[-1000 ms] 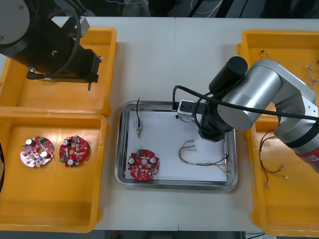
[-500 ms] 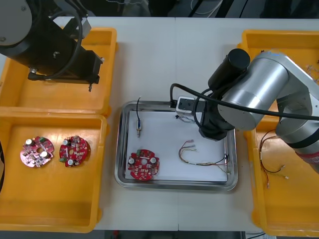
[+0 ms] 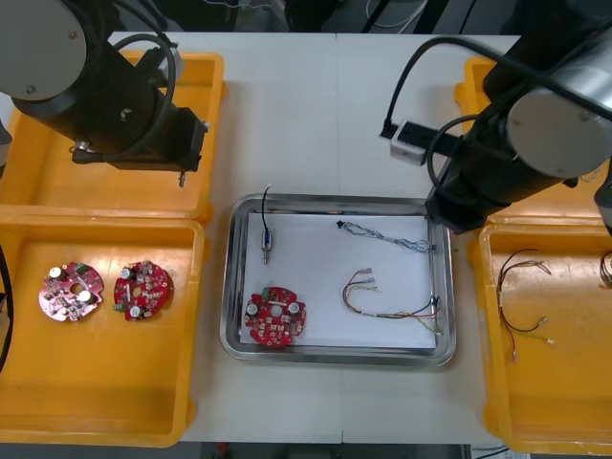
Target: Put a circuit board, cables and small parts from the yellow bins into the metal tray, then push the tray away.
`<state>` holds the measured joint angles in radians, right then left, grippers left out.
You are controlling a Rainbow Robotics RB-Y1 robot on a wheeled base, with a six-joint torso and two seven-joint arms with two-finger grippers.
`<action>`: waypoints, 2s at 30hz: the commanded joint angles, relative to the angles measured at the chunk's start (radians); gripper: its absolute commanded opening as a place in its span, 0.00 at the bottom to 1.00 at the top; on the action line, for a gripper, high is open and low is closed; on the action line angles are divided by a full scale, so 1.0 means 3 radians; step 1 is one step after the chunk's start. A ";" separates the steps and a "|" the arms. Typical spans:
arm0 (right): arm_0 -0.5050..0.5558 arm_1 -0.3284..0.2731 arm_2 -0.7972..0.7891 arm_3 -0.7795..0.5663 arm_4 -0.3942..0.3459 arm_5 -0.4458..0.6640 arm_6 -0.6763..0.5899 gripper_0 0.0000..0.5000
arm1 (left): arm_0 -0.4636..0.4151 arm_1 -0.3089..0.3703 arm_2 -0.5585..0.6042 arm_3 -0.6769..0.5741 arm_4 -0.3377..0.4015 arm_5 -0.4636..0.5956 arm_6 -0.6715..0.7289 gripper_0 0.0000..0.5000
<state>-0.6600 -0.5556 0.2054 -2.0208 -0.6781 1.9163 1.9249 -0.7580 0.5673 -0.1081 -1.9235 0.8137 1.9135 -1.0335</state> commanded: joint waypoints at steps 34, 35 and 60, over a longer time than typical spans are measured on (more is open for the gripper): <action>0.1300 -0.0838 -0.2352 -0.0402 -0.0424 0.0012 -0.1339 1.00 | -0.0766 0.0021 -0.2038 0.0143 -0.0079 -0.0795 0.1988 0.00; 0.1336 -0.0833 -0.2362 -0.0417 -0.0404 0.0012 -0.1344 1.00 | -0.0766 0.0006 -0.2069 0.0189 -0.0110 -0.0836 0.1998 0.00; 0.1873 -0.0633 -0.2398 -0.0474 -0.0455 0.0012 -0.1717 1.00 | -0.0782 -0.0265 -0.2687 0.0946 -0.0488 -0.1546 0.2151 0.00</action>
<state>-0.1166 -0.7580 -0.4800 -2.1291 -0.8059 1.9169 1.4126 -0.9457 0.5155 -0.8944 -1.6363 0.6788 1.4619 -0.4784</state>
